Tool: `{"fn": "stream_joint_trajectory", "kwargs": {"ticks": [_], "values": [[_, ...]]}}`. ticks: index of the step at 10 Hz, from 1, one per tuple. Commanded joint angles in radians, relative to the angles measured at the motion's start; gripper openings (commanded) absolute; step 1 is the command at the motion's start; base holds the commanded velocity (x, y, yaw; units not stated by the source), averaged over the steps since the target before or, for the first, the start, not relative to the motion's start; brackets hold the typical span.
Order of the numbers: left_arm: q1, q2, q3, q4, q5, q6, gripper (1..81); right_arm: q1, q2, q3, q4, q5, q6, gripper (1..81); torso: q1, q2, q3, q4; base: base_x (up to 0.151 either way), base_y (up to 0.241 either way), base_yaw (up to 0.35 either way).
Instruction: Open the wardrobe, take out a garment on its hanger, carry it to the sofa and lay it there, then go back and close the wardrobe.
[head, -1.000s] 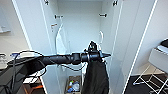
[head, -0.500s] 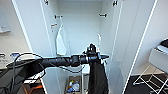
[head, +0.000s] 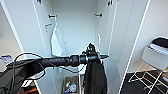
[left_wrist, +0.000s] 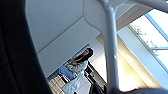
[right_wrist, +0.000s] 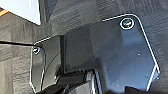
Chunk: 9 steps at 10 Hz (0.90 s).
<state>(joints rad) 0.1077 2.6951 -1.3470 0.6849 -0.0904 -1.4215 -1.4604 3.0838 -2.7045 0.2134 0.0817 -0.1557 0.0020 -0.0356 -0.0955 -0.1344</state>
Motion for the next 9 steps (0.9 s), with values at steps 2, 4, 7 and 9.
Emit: {"fn": "stream_joint_trajectory", "kwargs": {"ticks": [2,4,7,9], "values": [[-0.193,-0.004,0.017,0.025,-0.032,0.019,1.0,0.047,0.003,0.005,0.011,-0.048,0.001,81.1,0.0,0.0,0.0,0.0,0.0,0.0,-0.215],[-0.193,-0.007,0.015,0.03,-0.032,0.019,1.0,0.041,0.005,0.005,0.009,-0.046,0.001,81.1,0.0,0.0,0.0,0.0,0.0,0.0,-0.215],[-0.182,-0.009,0.022,0.036,-0.028,0.024,1.0,0.024,0.005,0.005,0.001,-0.048,-0.001,81.1,0.0,0.0,0.0,0.0,0.0,0.0,-0.214],[-0.179,-0.017,0.015,0.036,-0.032,0.024,1.0,0.014,0.0,0.0,0.001,-0.046,-0.002,81.1,0.0,0.0,0.0,0.0,0.0,0.0,-0.214]]}}
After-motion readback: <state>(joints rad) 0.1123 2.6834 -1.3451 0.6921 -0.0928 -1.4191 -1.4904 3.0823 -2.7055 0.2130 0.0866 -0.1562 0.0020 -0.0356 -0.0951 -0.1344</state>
